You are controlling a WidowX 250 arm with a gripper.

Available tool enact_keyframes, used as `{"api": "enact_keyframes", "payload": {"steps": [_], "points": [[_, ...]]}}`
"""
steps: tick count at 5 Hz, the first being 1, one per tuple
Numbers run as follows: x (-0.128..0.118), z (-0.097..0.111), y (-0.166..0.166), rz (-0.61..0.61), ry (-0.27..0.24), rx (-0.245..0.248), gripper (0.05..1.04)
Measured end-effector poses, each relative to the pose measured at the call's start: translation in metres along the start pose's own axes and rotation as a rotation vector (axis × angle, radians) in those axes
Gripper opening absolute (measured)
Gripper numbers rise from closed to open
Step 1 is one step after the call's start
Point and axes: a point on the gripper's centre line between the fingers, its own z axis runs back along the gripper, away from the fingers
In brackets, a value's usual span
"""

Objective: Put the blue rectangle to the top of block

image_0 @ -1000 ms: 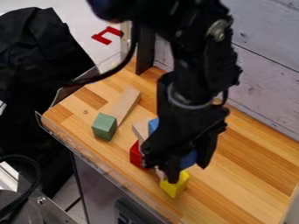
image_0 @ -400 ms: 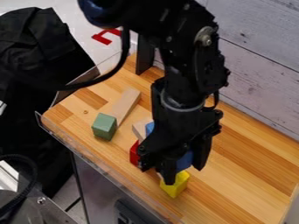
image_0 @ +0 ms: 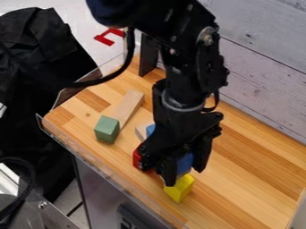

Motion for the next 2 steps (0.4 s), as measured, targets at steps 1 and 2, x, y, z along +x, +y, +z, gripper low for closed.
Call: {"api": "enact_keyframes", "payload": {"steps": [1,2], "points": [[0.0041,-0.0039,0.0009,0.0,0.017,0.012,0.599],[0.0064,-0.0058,0.0003,-0.005,0.026,0.011,0.599]]}}
